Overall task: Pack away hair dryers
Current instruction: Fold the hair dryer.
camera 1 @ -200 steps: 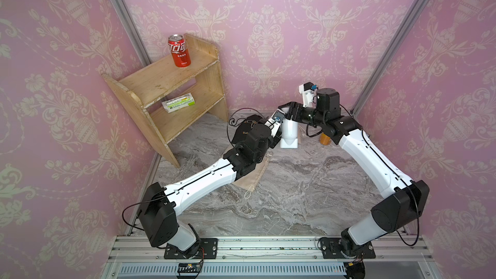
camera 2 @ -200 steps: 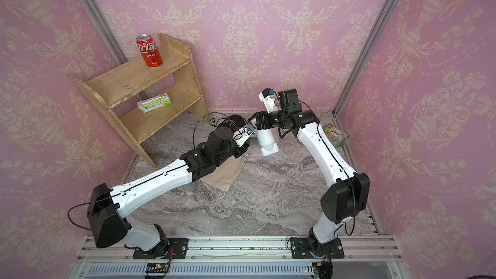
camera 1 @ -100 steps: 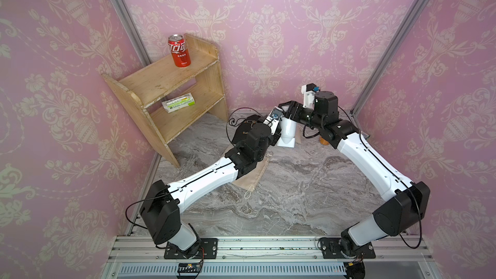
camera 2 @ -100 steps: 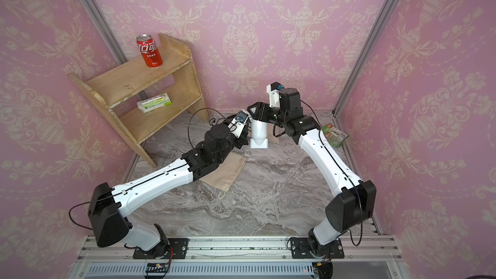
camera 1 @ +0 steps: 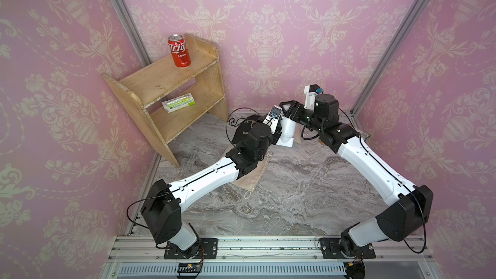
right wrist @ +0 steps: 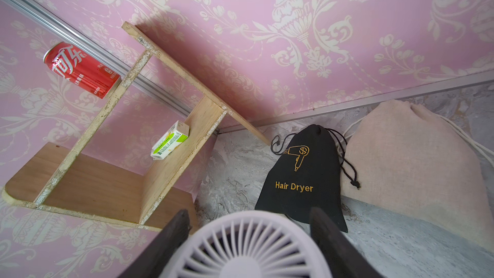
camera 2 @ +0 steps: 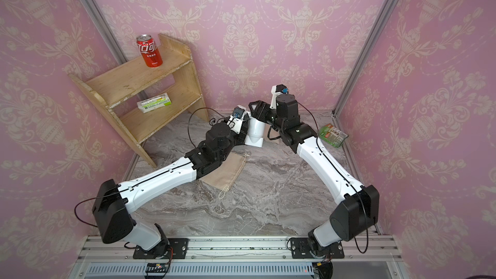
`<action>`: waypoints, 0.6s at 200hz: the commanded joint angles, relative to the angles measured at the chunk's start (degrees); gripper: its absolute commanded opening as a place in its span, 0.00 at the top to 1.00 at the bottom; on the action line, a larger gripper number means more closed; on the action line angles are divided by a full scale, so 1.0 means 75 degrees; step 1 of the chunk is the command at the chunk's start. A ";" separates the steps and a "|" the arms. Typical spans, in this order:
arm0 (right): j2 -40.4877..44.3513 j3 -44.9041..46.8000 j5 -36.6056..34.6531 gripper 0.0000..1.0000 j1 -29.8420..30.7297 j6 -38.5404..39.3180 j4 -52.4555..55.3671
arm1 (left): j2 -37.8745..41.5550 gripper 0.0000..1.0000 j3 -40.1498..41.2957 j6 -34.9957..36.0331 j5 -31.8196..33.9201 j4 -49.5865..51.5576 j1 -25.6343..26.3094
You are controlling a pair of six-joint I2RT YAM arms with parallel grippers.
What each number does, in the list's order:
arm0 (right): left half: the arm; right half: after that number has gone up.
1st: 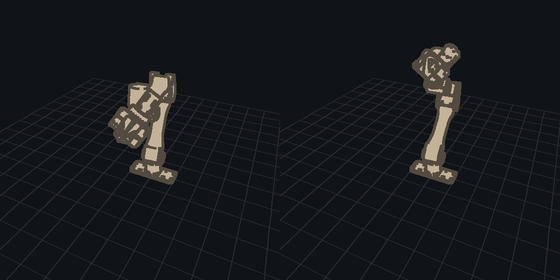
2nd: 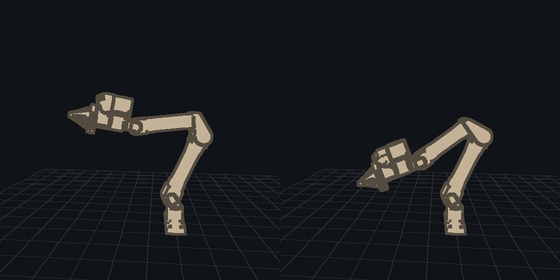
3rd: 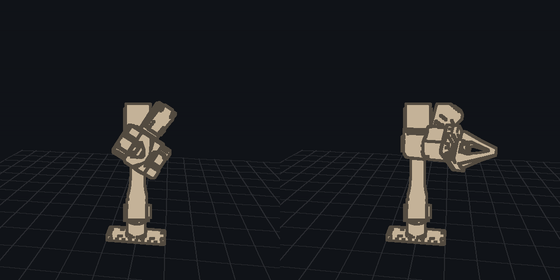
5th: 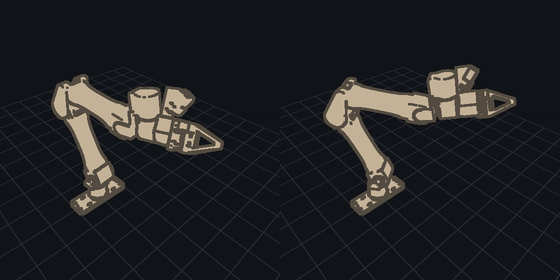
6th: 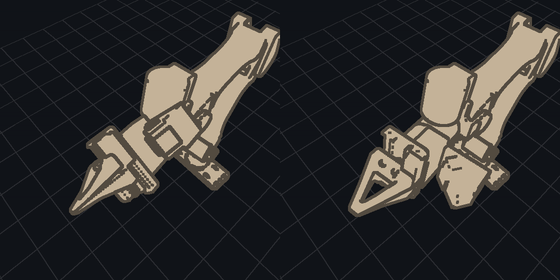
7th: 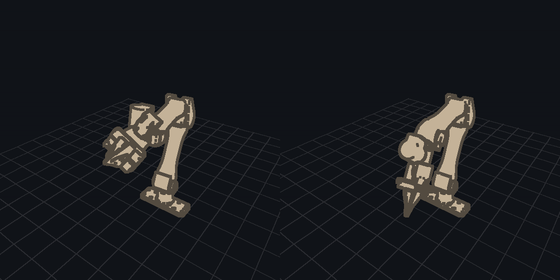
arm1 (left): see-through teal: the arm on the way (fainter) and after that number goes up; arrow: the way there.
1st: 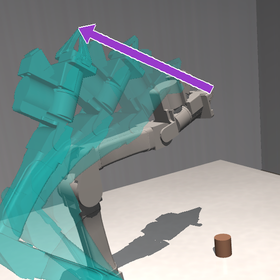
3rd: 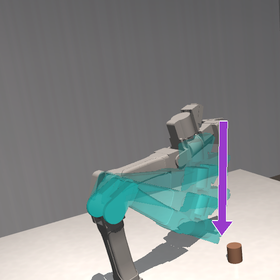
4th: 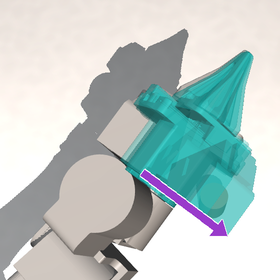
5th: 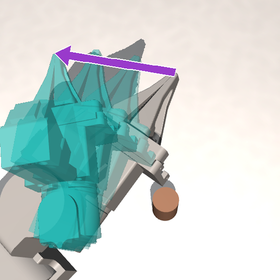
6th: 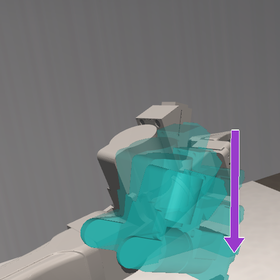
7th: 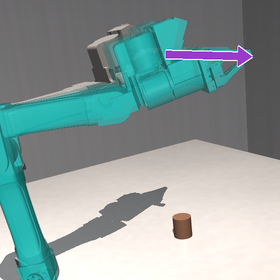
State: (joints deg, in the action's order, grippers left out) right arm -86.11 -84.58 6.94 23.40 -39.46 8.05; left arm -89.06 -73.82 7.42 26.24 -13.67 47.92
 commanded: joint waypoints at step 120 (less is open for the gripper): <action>0.0804 -0.0689 0.1152 0.04 -0.1009 0.1060 0.1257 | 0.0524 0.89 0.0726 -0.0470 -0.0927 -0.0089 0.0150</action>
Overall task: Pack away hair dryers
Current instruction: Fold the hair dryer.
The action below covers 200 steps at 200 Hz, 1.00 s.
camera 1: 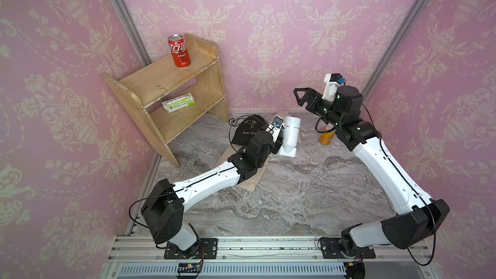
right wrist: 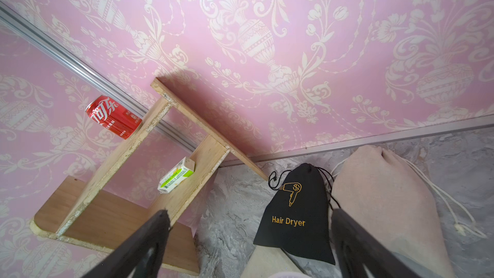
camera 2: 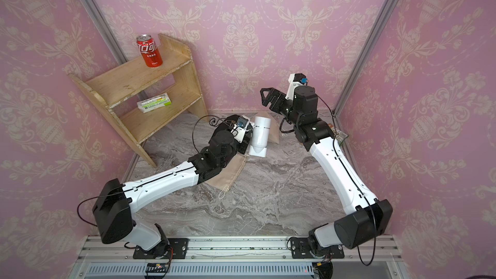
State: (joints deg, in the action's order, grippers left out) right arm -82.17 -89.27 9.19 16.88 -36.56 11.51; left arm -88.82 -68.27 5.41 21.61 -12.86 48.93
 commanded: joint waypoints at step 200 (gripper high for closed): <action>0.0294 0.2581 0.2589 0.19 -0.0005 -0.0423 -0.1709 | 0.0502 0.89 -0.0360 -0.0972 -0.0842 -0.0240 -0.0101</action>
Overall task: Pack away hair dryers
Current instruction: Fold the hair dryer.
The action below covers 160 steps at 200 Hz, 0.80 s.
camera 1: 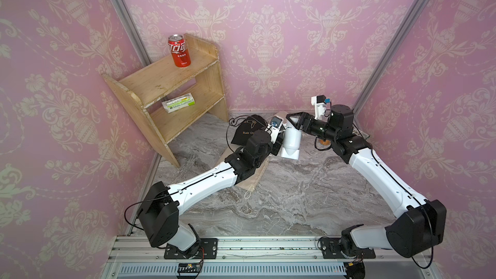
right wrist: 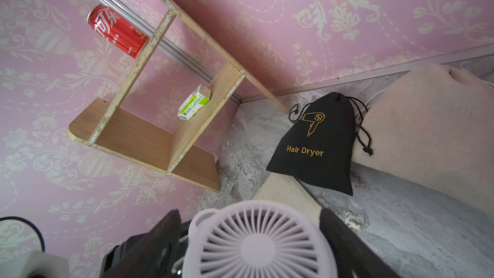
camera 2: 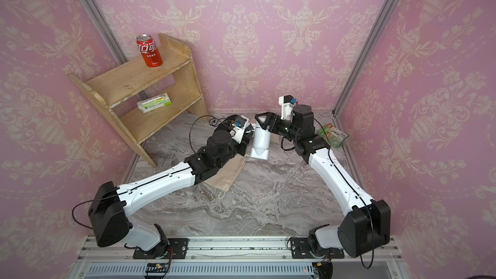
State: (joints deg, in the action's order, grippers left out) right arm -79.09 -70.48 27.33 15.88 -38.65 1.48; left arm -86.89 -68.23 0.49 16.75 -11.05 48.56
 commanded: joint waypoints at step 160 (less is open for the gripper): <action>-0.0027 0.0307 -0.0520 0.59 0.0343 -0.0450 -0.1055 | 0.0281 0.50 -0.0397 -0.0698 0.0033 -0.0478 -0.0055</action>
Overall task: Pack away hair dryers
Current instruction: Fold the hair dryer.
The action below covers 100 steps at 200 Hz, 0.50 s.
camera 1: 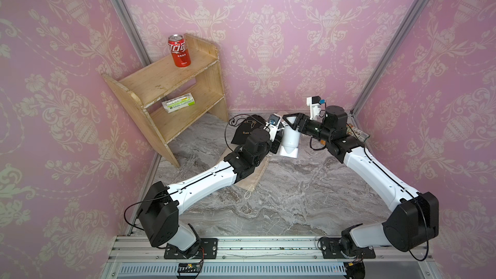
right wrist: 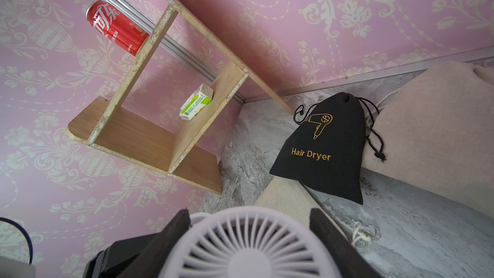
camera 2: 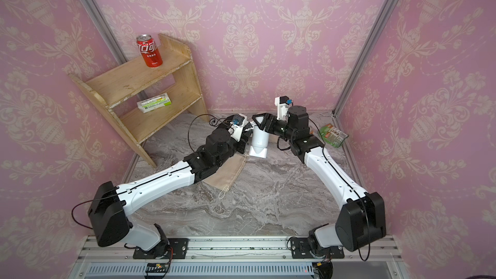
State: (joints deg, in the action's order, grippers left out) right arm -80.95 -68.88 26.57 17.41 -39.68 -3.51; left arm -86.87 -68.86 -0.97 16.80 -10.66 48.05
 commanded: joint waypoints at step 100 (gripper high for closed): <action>0.0450 -0.0109 -0.0714 0.61 0.0139 0.0412 0.0005 | 0.1737 0.24 0.0731 -0.1004 0.0453 0.0660 -0.0478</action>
State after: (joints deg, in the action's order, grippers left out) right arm -80.55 -68.62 21.52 18.06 -38.59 -2.13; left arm -76.69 -64.79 -4.82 17.93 -10.35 46.87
